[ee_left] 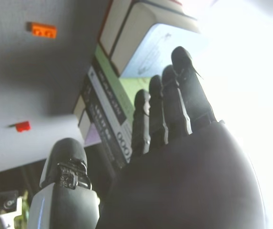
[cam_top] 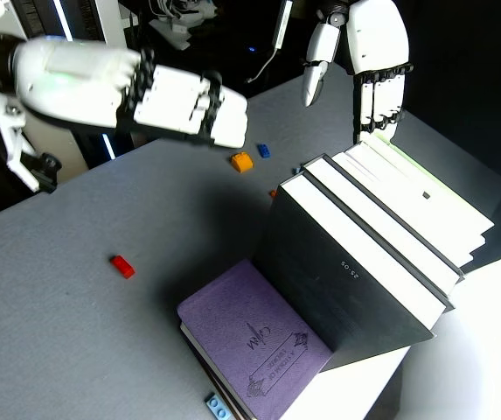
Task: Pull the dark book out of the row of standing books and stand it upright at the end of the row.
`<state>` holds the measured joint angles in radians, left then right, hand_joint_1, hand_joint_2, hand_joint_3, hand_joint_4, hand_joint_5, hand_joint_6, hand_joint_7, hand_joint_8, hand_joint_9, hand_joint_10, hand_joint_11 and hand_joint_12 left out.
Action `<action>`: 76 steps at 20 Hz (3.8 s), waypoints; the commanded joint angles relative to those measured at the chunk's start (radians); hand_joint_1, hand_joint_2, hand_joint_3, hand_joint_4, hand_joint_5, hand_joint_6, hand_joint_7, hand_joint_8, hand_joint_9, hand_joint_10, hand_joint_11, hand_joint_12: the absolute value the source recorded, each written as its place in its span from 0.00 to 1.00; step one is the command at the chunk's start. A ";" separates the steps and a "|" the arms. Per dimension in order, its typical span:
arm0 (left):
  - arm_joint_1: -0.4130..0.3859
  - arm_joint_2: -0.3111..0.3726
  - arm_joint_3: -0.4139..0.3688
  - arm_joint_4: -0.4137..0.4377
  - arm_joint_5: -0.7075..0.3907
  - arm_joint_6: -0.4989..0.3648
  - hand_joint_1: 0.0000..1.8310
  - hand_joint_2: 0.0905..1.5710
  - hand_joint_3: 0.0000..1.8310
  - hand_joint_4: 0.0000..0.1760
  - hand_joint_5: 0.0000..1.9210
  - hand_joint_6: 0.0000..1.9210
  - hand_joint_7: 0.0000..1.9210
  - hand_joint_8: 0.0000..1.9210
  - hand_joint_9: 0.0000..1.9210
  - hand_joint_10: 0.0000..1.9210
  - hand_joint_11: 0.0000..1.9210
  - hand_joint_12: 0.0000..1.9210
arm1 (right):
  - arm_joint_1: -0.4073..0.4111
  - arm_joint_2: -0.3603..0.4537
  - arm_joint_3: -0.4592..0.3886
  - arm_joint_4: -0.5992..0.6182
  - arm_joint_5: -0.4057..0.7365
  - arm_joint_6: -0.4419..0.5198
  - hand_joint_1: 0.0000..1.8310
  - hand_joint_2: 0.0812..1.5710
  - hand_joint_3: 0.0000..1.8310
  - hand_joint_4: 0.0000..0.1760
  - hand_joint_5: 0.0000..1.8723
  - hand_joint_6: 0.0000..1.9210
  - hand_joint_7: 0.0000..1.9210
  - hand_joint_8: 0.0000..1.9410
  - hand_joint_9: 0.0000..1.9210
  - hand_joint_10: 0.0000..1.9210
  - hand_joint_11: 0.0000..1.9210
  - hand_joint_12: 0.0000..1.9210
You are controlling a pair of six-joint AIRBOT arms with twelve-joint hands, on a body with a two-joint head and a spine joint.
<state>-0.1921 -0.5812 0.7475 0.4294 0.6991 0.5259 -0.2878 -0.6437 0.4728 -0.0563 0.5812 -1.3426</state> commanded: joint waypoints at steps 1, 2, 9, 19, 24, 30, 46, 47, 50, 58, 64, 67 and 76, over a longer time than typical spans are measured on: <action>-0.015 0.008 0.005 0.031 -0.071 0.006 0.04 0.76 0.00 0.28 0.09 0.00 0.09 0.00 0.09 0.00 0.12 0.02 | 0.002 0.008 -0.006 0.001 0.161 -0.019 0.00 0.74 0.02 0.07 0.11 0.10 0.02 0.01 0.00 0.00 0.00 0.00; -0.016 0.007 0.006 0.031 -0.071 0.007 0.04 0.77 0.00 0.26 0.08 0.00 0.09 0.00 0.09 0.00 0.12 0.02 | -0.001 0.007 -0.006 0.001 0.188 -0.024 0.00 0.74 0.02 0.03 0.15 0.11 0.02 0.01 0.00 0.00 0.00 0.00; -0.017 0.007 0.010 0.031 -0.071 0.010 0.03 0.76 0.00 0.25 0.09 0.00 0.09 0.00 0.10 0.00 0.14 0.02 | 0.029 -0.121 -0.033 0.328 0.335 -0.465 0.00 0.74 0.01 0.01 0.26 0.15 0.05 0.01 0.00 0.00 0.00 0.00; -0.017 0.006 0.010 0.031 -0.074 0.008 0.01 0.77 0.00 0.27 0.09 0.00 0.10 0.00 0.09 0.00 0.14 0.02 | 0.094 -0.297 0.082 0.446 0.485 -0.617 0.00 0.75 0.01 0.00 0.24 0.15 0.04 0.00 0.00 0.00 0.00 0.00; -0.012 0.007 0.010 0.031 -0.073 0.008 0.01 0.77 0.00 0.28 0.11 0.00 0.11 0.00 0.11 0.00 0.15 0.02 | 0.106 -0.329 0.169 0.445 0.484 -0.594 0.00 0.75 0.01 0.00 0.24 0.14 0.04 0.01 0.00 0.00 0.00 0.00; -0.011 0.007 0.011 0.031 -0.073 0.008 0.03 0.77 0.00 0.26 0.11 0.00 0.11 0.00 0.11 0.00 0.15 0.02 | 0.104 -0.396 0.242 0.445 0.493 -0.600 0.00 0.75 0.01 0.00 0.24 0.15 0.04 0.00 0.00 0.00 0.00 0.00; -0.011 0.007 0.012 0.031 -0.073 0.008 0.00 0.77 0.00 0.29 0.12 0.00 0.10 0.00 0.11 0.00 0.16 0.01 | 0.020 -0.439 0.303 0.456 0.486 -0.585 0.00 0.75 0.00 0.00 0.23 0.16 0.06 0.01 0.00 0.00 0.00 0.00; -0.011 0.007 0.012 0.031 -0.073 0.008 0.01 0.77 0.00 0.31 0.13 0.00 0.11 0.00 0.12 0.00 0.17 0.01 | 0.014 -0.438 0.300 0.467 0.483 -0.586 0.00 0.75 0.00 0.00 0.23 0.15 0.05 0.01 0.00 0.00 0.00 0.00; -0.011 0.007 0.012 0.031 -0.073 0.008 0.00 0.77 0.00 0.27 0.12 0.00 0.11 0.00 0.12 0.00 0.16 0.01 | -0.005 -0.426 0.281 0.483 0.474 -0.594 0.00 0.75 0.00 0.00 0.23 0.16 0.06 0.01 0.00 0.00 0.00 0.00; -0.011 0.007 0.012 0.031 -0.073 0.008 0.01 0.77 0.00 0.30 0.13 0.00 0.11 0.00 0.12 0.00 0.17 0.01 | -0.075 -0.351 0.140 0.482 0.475 -0.635 0.00 0.75 0.00 0.00 0.23 0.16 0.06 0.01 0.00 0.00 0.00 0.00; -0.011 0.007 0.013 0.031 -0.073 0.008 0.00 0.76 0.00 0.32 0.12 0.00 0.11 0.00 0.12 0.00 0.16 0.01 | -0.098 -0.320 0.084 0.482 0.471 -0.649 0.00 0.75 0.00 0.00 0.23 0.17 0.06 0.00 0.00 0.00 0.00 0.00; -0.011 0.007 0.013 0.031 -0.073 0.008 0.00 0.76 0.00 0.37 0.12 0.00 0.11 0.00 0.12 0.00 0.17 0.01 | -0.109 -0.303 0.051 0.482 0.467 -0.670 0.00 0.75 0.00 0.00 0.22 0.17 0.06 0.00 0.00 0.00 0.00 0.00; -0.011 0.007 0.014 0.031 -0.073 0.008 0.00 0.76 0.00 0.36 0.11 0.00 0.11 0.00 0.11 0.00 0.17 0.01 | -0.112 -0.270 -0.051 0.488 0.482 -0.782 0.00 0.76 0.00 0.00 0.22 0.17 0.06 0.00 0.00 0.00 0.00 0.00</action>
<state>-0.1944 -0.5819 0.7605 0.4305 0.6956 0.5331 -0.4007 -0.9215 0.4236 0.4793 0.9897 -2.1235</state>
